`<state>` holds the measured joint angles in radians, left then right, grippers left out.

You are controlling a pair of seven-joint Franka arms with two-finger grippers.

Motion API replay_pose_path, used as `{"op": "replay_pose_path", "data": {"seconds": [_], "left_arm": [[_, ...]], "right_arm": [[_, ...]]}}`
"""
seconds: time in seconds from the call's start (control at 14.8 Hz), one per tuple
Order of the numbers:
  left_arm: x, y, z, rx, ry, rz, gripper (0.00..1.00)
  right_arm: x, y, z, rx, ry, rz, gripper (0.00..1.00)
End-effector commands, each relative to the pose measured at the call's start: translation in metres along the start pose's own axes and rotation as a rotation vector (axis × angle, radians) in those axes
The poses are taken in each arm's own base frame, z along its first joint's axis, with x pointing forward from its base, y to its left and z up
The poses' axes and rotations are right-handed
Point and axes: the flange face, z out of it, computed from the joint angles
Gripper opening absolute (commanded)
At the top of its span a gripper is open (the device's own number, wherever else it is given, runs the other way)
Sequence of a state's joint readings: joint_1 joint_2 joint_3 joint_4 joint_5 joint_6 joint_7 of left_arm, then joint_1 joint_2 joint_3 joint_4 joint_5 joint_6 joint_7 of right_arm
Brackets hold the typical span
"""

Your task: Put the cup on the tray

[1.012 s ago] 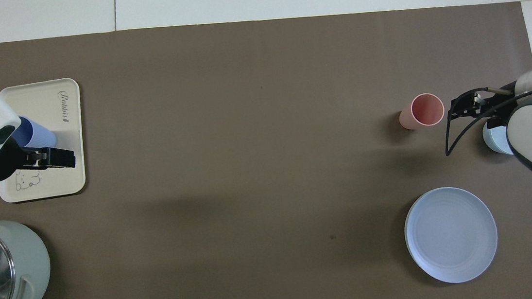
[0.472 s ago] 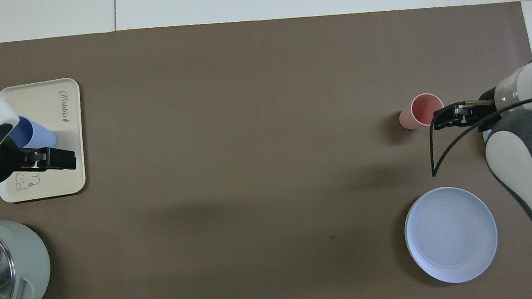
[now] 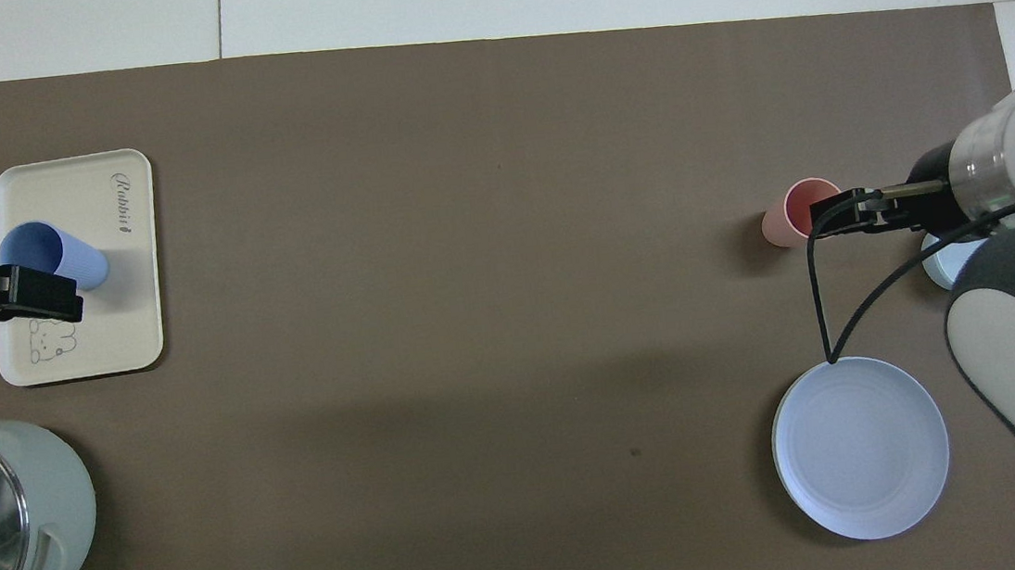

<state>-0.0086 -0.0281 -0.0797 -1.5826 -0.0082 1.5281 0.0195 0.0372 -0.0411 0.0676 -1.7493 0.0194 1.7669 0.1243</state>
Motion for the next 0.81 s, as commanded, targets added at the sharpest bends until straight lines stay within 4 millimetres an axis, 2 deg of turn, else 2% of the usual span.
{"op": "replay_pose_path", "data": {"seconds": [0.0,0.13,0.34,0.61,0.74], "left_arm": [[0.0,-0.005,-0.002,-0.022,-0.003,-0.002,1.0],[0.0,0.0,-0.001,-0.018,-0.005,0.007,1.0],[-0.001,-0.003,-0.001,-0.018,-0.005,0.002,1.0],[-0.001,-0.003,-0.001,-0.018,-0.007,-0.004,1.0],[-0.002,-0.004,0.002,-0.019,-0.014,-0.006,1.0]], "right_arm": [[0.024,0.003,-0.026,-0.045,-0.009,-0.026,1.0],[0.025,0.005,-0.03,-0.051,-0.002,-0.023,1.0],[0.023,0.014,-0.038,-0.051,0.013,-0.005,1.0],[0.019,0.036,-0.049,-0.052,0.024,0.034,1.0],[0.019,0.036,-0.051,-0.051,0.034,0.037,1.0]]}}
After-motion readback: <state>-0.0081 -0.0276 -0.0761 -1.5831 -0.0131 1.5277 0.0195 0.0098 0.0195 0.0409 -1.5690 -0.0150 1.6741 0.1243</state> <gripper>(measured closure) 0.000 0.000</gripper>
